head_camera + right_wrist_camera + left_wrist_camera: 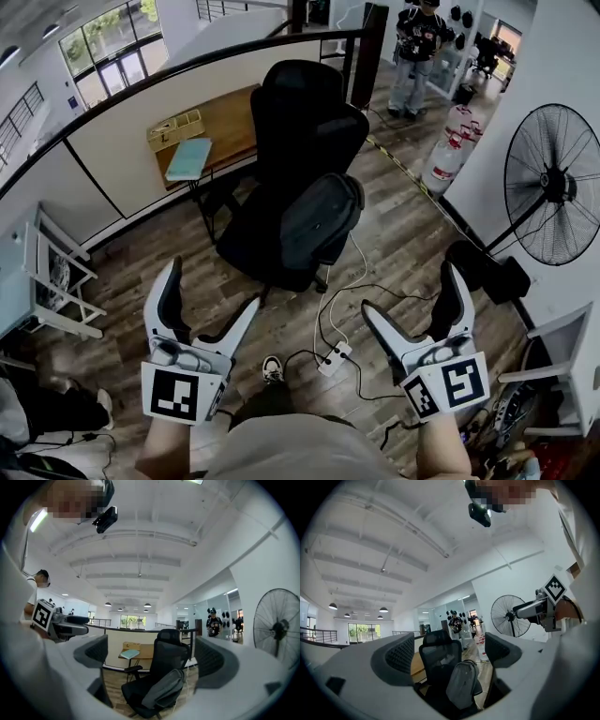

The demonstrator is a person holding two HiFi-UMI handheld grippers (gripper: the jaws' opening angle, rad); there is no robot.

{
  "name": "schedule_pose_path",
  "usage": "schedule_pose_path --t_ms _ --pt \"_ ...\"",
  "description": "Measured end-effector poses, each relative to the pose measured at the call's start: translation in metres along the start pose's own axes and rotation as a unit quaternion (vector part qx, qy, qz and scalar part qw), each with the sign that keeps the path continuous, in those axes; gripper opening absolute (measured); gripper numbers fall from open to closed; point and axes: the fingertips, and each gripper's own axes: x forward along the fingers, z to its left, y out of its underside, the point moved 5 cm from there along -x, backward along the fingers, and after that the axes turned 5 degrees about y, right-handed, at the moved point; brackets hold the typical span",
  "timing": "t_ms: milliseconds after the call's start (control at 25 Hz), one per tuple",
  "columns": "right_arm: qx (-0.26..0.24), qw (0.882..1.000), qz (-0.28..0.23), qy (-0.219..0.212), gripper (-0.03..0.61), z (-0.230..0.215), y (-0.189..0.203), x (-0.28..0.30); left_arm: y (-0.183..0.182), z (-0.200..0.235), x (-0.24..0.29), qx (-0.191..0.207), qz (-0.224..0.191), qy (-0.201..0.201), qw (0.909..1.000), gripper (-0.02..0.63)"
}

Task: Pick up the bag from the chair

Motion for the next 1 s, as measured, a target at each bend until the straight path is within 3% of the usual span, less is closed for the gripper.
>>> schedule_pose_path --t_ms 240,480,1000 --pt "-0.009 1.0 0.0 0.029 0.591 0.02 -0.009 0.088 0.016 0.088 0.048 -0.004 -0.013 0.016 0.9998 0.448" --pt "-0.012 0.999 0.005 0.046 0.591 0.035 -0.011 0.141 0.026 0.148 0.075 -0.007 -0.021 0.014 0.9996 0.448" --pt "0.007 0.996 0.036 0.079 0.591 0.011 0.025 0.22 0.065 0.196 0.149 -0.011 0.002 0.043 0.999 0.448"
